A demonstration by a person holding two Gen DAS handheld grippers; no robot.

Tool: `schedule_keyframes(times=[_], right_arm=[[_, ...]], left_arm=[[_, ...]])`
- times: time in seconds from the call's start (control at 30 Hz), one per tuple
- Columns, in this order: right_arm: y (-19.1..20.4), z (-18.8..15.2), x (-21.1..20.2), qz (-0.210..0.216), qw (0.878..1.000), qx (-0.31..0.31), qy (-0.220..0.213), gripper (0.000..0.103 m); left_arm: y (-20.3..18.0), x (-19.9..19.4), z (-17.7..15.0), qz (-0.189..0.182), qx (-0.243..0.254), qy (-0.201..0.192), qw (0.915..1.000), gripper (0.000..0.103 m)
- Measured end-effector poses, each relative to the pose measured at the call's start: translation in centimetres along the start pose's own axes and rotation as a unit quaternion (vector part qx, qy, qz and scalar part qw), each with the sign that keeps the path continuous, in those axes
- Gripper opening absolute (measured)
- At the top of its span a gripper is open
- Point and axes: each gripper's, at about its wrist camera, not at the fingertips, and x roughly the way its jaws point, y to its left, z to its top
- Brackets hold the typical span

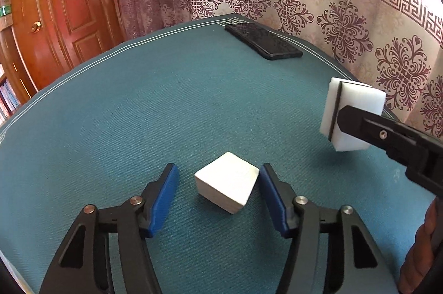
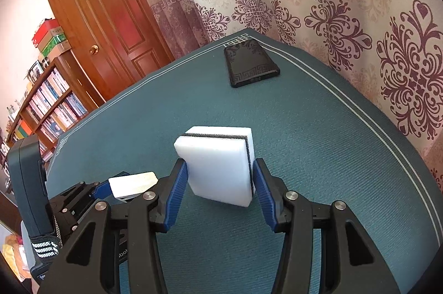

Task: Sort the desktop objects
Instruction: 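Grasp the white sponge with the right tool while the left grasps the white cube, then carry the white cube and white sponge over the clear bowl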

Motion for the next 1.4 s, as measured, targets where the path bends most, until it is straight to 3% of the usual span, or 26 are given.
schedule_keyframes(times=[0.1,0.13,0.3,0.83,1.17,1.4], right_arm=[[0.0,0.0,0.1,0.000,1.000,0.000,0.000,0.052],[0.0,0.0,0.1,-0.001,1.000,-0.001,0.000,0.052],[0.0,-0.2,0.3,-0.001,1.000,-0.007,0.000,0.052],[1.2,-0.7,0.2,0.025,0.999,-0.027,-0.010,0.052],[2.8,-1.6,0.3,0.033,0.998,-0.053,-0.011,0.052],[4.4,-2.6,0.3,0.027,0.996,-0.081,-0.016,0.052]], left_arm=[[0.1,-0.2,-0.1,-0.001,0.000,-0.004,1.0000,0.035],[0.0,-0.2,-0.1,0.001,0.002,-0.005,1.0000,0.034],[-0.6,-0.5,-0.5,0.019,0.006,-0.007,0.9998,0.033],[-0.1,-5.4,-2.7,0.047,-0.064,-0.052,0.9955,0.034],[3.2,-11.3,-5.4,0.076,-0.125,-0.100,0.9841,0.034],[6.5,-14.6,-8.1,0.109,-0.161,-0.112,0.9744,0.034]])
